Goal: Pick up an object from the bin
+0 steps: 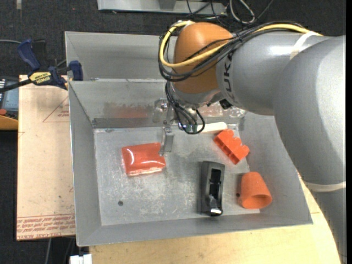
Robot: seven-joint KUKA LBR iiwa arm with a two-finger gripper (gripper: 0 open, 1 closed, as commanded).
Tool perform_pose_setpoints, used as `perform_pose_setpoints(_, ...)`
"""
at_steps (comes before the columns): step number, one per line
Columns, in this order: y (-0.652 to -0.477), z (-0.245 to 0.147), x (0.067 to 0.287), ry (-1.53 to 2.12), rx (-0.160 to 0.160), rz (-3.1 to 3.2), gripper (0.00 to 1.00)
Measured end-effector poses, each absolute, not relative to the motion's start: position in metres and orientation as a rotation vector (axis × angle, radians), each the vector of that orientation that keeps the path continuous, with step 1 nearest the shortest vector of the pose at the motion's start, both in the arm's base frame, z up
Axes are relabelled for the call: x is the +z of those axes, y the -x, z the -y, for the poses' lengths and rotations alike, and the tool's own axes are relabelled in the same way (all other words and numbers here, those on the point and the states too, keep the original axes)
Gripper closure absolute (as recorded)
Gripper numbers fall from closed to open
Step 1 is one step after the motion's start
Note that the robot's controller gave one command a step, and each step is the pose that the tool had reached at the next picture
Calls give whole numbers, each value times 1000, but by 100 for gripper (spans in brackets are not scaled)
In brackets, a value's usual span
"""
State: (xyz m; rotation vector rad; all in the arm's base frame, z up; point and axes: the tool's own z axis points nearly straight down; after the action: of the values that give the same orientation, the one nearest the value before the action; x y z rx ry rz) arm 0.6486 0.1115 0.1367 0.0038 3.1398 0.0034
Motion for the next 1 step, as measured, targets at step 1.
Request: perform_pose_setpoints(1, -649, -112, 137, -4, 3, -3140, 0)
